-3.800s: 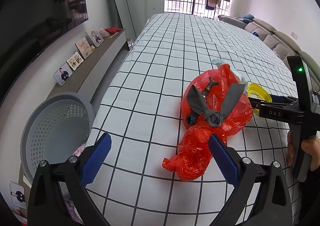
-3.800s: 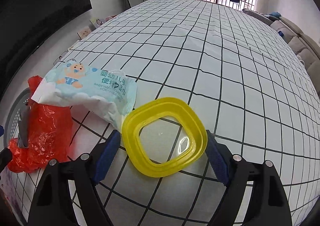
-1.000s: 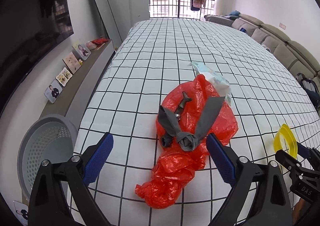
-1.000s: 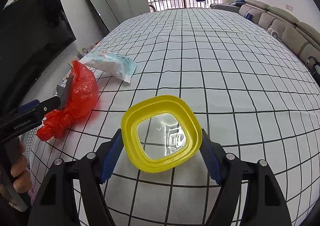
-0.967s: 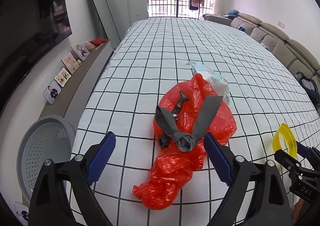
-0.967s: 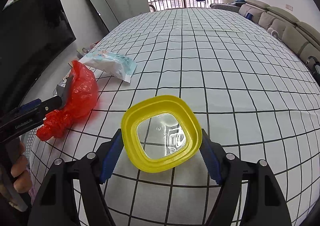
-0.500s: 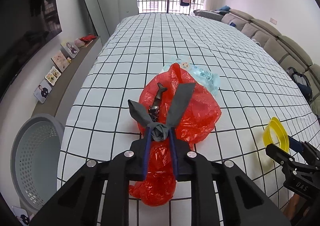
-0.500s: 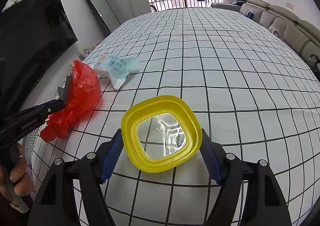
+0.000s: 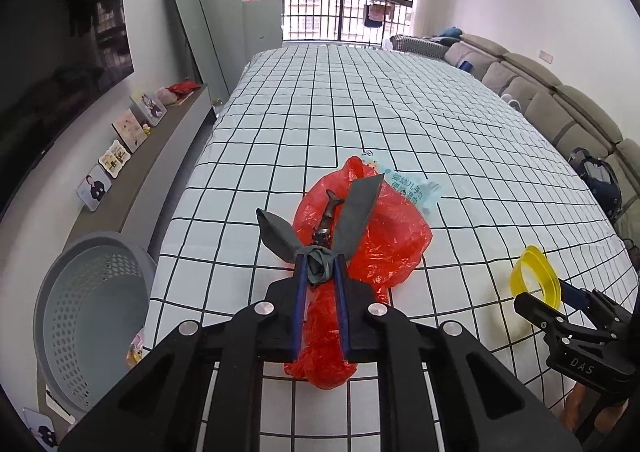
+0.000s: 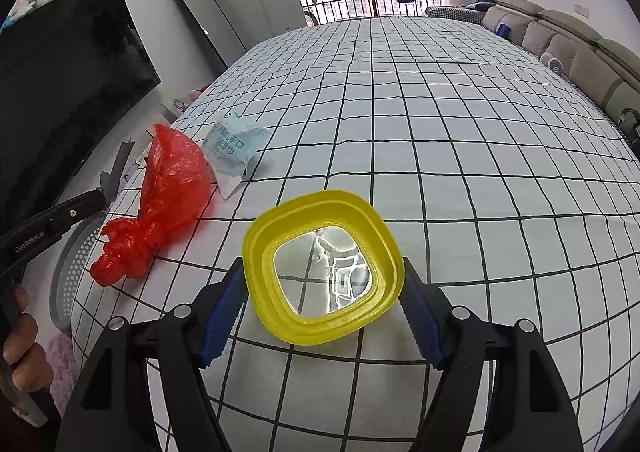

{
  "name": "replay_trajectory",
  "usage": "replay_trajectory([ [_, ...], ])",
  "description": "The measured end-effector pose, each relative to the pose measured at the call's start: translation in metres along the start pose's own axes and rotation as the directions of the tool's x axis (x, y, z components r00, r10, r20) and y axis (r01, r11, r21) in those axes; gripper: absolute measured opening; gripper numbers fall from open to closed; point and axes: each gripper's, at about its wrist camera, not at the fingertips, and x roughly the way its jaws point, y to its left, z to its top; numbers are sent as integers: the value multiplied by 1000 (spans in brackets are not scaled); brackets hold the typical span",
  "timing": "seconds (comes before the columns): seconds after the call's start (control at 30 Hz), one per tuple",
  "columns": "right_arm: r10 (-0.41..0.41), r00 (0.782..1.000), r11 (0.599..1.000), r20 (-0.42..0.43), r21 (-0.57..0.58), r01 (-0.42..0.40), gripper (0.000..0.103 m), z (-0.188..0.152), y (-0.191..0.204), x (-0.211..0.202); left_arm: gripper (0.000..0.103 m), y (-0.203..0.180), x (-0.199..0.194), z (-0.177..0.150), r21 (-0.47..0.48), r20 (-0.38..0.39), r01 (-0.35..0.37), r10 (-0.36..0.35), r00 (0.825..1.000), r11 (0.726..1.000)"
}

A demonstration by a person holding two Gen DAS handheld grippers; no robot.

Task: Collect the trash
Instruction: 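Carry the grey strip and yellow lid over the grey basket and open both tools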

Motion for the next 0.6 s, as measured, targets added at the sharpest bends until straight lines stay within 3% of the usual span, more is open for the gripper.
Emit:
replay_trajectory([
  [0.27,22,1000,999,-3,-40,-22,71,-1,30,-7,14,25,-17,-10,-30,10,-42,43,999,999],
  [0.6,104,994,982,-19,-159,-105,71,7,116,-4,14,86,-35,-22,-90,38,-113,116,992,990],
])
